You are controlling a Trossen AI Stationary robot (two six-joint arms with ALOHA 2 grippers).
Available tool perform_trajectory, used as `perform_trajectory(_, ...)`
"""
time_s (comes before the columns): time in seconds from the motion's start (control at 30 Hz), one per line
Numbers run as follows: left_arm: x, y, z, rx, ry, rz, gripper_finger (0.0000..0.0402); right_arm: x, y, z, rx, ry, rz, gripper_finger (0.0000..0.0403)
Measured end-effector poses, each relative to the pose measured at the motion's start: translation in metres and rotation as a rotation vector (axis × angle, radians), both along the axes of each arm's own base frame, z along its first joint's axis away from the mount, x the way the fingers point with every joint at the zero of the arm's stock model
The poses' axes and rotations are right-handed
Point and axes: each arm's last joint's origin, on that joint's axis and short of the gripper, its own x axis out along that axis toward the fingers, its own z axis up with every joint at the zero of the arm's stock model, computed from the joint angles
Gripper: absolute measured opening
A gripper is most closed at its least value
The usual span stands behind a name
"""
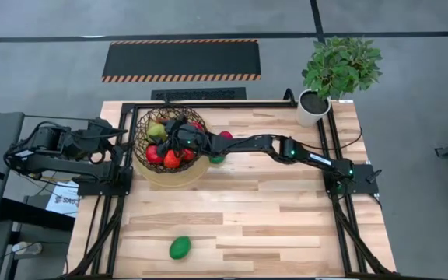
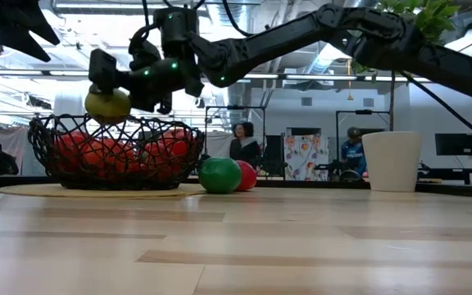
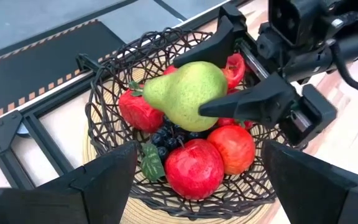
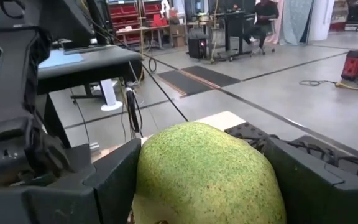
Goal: Build produce basket
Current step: Put the green pear into the black wire basket, then put the green lime into the black wire basket
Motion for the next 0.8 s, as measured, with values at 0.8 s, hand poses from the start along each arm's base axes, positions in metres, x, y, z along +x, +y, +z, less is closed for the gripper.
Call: perform_trajectory(0.8, 0.0, 0.0, 0.0, -0.01, 0.003, -0.009, 0.033, -0.004, 0.01, 0.013, -0.14, 0.154, 0.023, 0.0398)
